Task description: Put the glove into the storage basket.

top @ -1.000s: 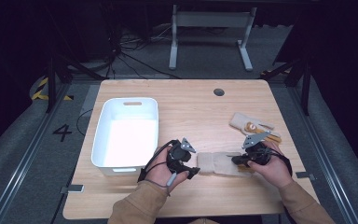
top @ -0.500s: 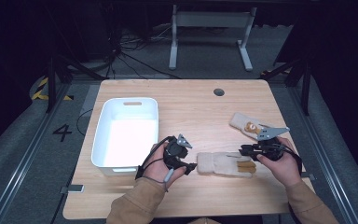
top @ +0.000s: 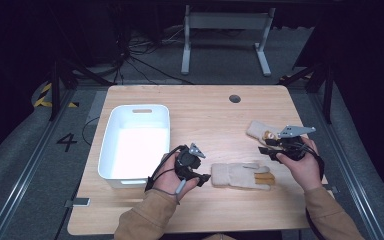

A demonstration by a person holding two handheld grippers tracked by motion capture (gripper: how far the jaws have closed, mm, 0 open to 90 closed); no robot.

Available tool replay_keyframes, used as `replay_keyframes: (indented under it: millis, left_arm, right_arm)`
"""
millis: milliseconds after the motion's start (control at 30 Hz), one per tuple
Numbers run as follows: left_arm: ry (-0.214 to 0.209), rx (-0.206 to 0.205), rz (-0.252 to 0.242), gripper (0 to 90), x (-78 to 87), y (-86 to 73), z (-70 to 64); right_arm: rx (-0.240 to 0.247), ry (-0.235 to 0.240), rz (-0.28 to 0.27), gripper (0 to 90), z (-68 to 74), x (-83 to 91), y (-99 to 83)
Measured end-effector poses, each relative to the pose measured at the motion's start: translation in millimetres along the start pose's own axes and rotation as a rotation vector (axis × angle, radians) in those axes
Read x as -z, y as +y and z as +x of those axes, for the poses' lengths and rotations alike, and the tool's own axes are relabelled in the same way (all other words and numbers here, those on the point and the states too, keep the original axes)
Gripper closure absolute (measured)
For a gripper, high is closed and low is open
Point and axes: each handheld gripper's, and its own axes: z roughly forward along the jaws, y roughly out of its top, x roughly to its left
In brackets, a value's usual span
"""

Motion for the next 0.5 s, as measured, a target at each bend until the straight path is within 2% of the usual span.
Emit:
replay_keyframes:
  millis: [200,233,267,500]
  left_arm:
    - [0.005,0.003,0.003,44.8,-0.7,-1.4,-1.4]
    - [0.005,0.003,0.003,44.7,-0.7,-1.4,-1.4]
    - [0.007,0.004,0.006,44.3,-0.2,-3.0,-2.8]
    - [0.016,0.013,0.007,43.0,5.9,-12.0,-6.5]
  right_arm:
    - [-0.043,-0.037,-0.01,49.7,-20.5,-0.6,-1.0]
    - [-0.043,-0.037,-0.01,49.7,-20.5,-0.6,-1.0]
    - [-0.054,-0.055,-0.013,49.0,-28.7,-3.1,-3.7]
    - [-0.085,-0.095,-0.009,43.2,-50.3,-13.9,-13.2]
